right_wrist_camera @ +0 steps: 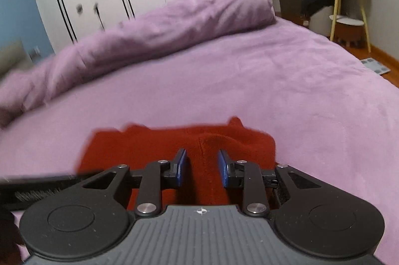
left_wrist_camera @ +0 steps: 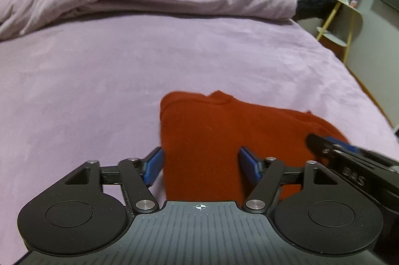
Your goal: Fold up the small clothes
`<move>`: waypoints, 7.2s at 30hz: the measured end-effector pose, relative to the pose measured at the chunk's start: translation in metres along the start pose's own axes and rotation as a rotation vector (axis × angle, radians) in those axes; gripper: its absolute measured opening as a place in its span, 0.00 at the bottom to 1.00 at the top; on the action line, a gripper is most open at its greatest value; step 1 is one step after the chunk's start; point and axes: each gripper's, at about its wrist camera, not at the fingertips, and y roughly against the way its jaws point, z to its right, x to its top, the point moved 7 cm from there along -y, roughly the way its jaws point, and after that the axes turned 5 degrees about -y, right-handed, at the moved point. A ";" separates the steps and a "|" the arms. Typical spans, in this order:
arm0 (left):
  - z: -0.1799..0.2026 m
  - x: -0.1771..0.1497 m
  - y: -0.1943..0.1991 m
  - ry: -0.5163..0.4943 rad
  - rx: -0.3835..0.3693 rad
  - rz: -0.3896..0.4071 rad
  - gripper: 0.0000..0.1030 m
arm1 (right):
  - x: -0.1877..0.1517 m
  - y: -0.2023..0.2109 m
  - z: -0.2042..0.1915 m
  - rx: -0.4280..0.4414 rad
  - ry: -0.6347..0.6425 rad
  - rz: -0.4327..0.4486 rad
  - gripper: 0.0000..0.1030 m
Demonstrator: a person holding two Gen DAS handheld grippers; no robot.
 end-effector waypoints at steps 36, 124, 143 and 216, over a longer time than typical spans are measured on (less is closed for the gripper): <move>-0.048 -0.053 -0.010 0.507 -0.543 -0.217 0.51 | -0.049 0.012 0.096 0.440 -0.575 -0.290 0.35; -0.141 -0.215 0.228 0.349 0.187 -0.139 0.75 | -0.162 0.210 -0.037 0.095 -0.241 -0.237 0.29; -0.124 -0.208 0.180 0.232 0.098 -0.138 0.84 | -0.171 0.181 -0.073 0.025 0.097 -0.219 0.11; -0.064 -0.209 0.270 -0.015 0.165 -0.305 0.93 | -0.166 0.274 -0.113 -0.170 0.188 -0.411 0.93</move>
